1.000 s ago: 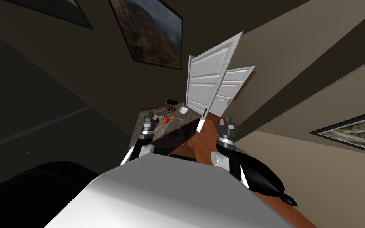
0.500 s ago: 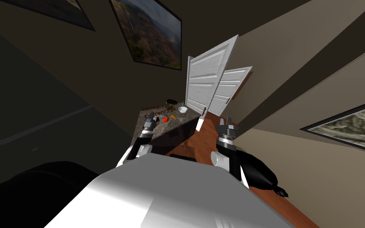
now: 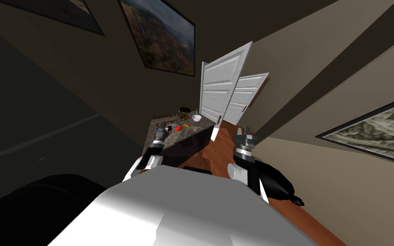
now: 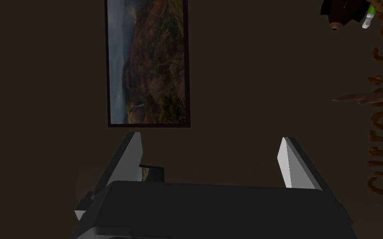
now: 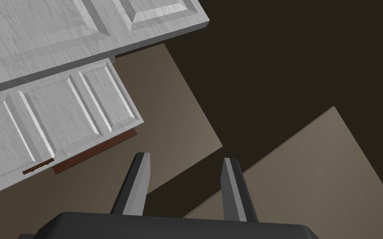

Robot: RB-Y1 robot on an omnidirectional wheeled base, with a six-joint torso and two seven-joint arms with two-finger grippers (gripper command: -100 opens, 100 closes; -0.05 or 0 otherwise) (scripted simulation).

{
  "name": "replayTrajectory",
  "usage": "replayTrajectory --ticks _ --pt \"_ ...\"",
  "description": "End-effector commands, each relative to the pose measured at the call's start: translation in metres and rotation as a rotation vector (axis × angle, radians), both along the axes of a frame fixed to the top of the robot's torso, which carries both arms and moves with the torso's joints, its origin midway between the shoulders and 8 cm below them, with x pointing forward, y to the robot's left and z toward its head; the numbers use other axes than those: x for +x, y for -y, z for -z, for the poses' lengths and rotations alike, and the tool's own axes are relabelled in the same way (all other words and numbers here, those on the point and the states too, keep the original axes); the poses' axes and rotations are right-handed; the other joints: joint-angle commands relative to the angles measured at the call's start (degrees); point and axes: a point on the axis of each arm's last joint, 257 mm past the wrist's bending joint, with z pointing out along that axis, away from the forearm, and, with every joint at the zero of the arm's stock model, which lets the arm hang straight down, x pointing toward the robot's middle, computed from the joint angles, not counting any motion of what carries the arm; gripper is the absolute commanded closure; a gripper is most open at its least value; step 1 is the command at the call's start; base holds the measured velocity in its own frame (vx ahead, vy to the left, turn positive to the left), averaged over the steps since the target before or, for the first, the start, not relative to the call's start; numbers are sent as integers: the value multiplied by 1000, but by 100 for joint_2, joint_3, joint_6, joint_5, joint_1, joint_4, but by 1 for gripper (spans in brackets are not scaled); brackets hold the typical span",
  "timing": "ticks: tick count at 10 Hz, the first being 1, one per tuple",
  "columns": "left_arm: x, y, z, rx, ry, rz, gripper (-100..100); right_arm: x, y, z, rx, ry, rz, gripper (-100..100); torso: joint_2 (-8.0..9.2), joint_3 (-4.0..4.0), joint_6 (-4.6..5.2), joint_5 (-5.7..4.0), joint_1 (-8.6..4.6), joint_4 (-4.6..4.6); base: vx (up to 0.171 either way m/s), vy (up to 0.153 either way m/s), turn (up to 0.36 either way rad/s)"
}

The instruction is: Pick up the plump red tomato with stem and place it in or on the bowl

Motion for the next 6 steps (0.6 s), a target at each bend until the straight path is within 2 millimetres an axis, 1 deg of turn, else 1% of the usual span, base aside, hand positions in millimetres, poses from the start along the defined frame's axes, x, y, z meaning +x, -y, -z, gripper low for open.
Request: replayTrajectory --ticks 1,2,3,5,6 --pt "4 -10 19 -11 -62 -24 -100 0 0 0 0 0 0 0 0 0 0 0 0 0 -29 -16 -41" --pt "6 -16 29 -18 -98 -38 -100 0 0 0 0 0 0 0 0 0 0 0 -2 0 -25 -24 -55" --pt "6 -17 30 -19 -104 -39 -100 0 0 0 0 0 0 0 -1 -1 0 0 -4 0 -14 -17 -14" --pt "9 -31 51 -29 -176 -69 -100 0 0 0 0 0 0 0 -9 -5 0 0 -2 -2 -1 -16 -40" --pt "9 -31 53 -31 -186 -71 -100 0 0 0 0 0 0 0 -11 -6 0 0 -1 -2 4 -12 -23"
